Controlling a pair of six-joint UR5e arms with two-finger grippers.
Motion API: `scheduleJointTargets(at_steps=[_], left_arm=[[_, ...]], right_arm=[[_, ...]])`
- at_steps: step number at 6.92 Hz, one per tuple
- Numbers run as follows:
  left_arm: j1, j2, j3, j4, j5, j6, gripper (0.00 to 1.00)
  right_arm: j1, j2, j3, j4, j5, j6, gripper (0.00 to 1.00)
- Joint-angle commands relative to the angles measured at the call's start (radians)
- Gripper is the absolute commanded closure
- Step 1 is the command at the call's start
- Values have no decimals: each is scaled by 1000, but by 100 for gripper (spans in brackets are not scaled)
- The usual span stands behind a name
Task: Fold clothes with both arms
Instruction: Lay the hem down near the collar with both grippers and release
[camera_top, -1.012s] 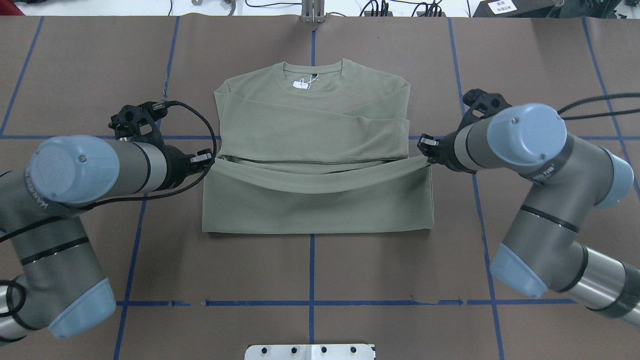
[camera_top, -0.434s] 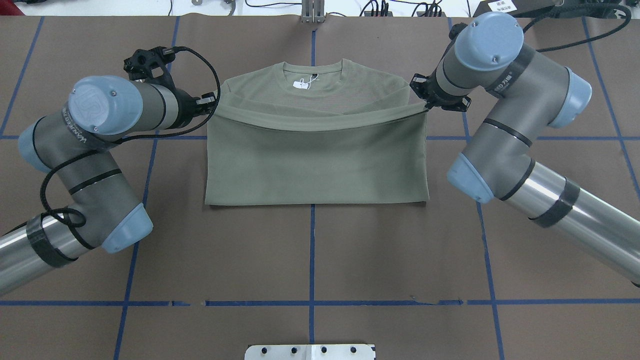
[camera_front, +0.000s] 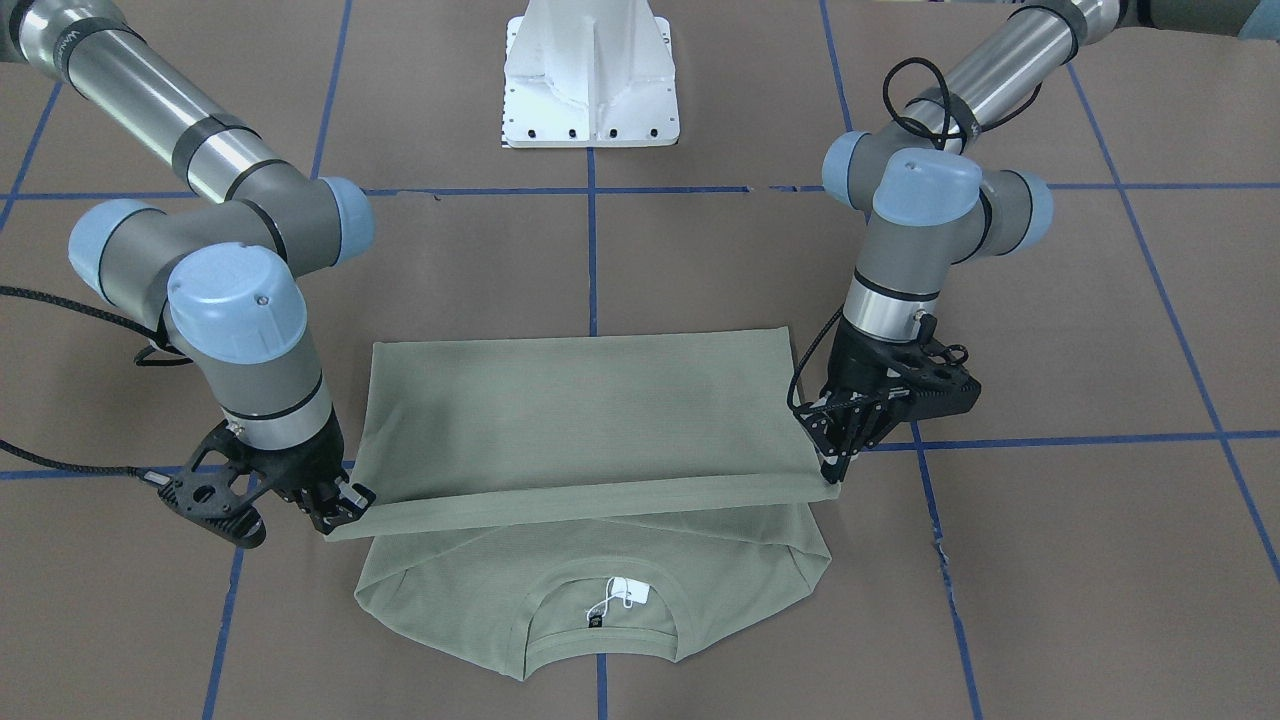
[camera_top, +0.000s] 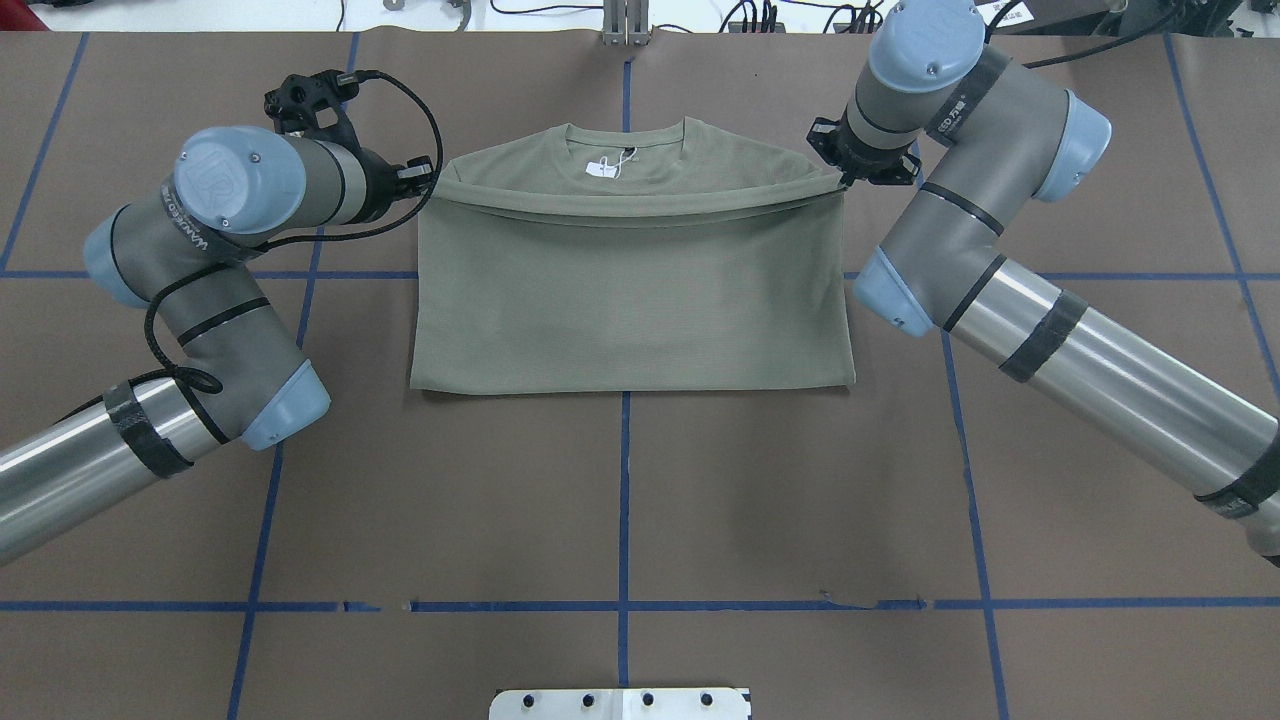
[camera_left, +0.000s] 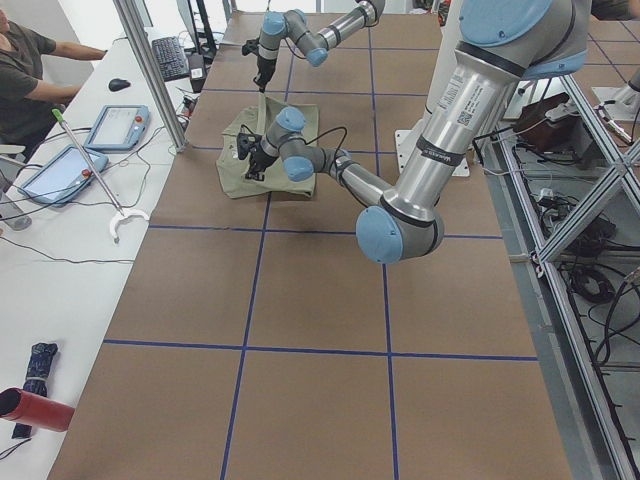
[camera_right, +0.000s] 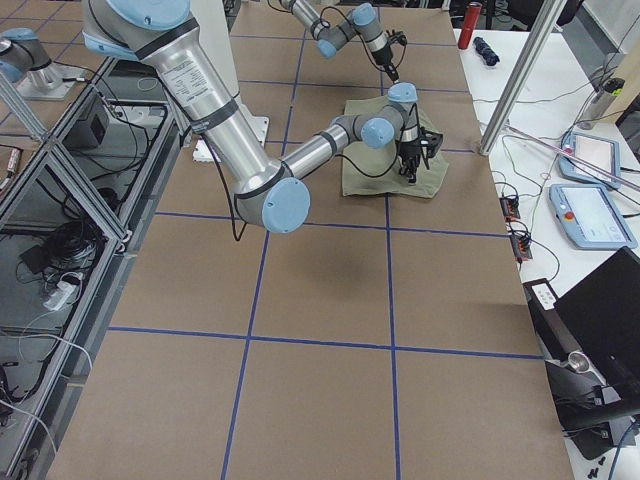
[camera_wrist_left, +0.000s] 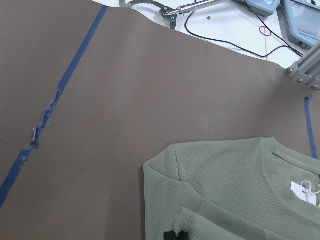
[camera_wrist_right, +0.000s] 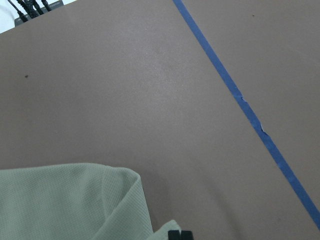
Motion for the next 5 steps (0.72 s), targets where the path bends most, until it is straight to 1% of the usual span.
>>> scheduleJointTargets(at_steps=[1, 3, 5], left_arm=[[-2, -16, 89, -85, 1, 3, 100], [-3, -17, 95, -89, 15, 9, 100], [-11, -25, 107, -92, 15, 21, 100]], right_arm=[[3, 32, -100, 79, -1, -2, 100], [6, 56, -140, 82, 0, -2, 100], [4, 66, -154, 82, 0, -2, 100]])
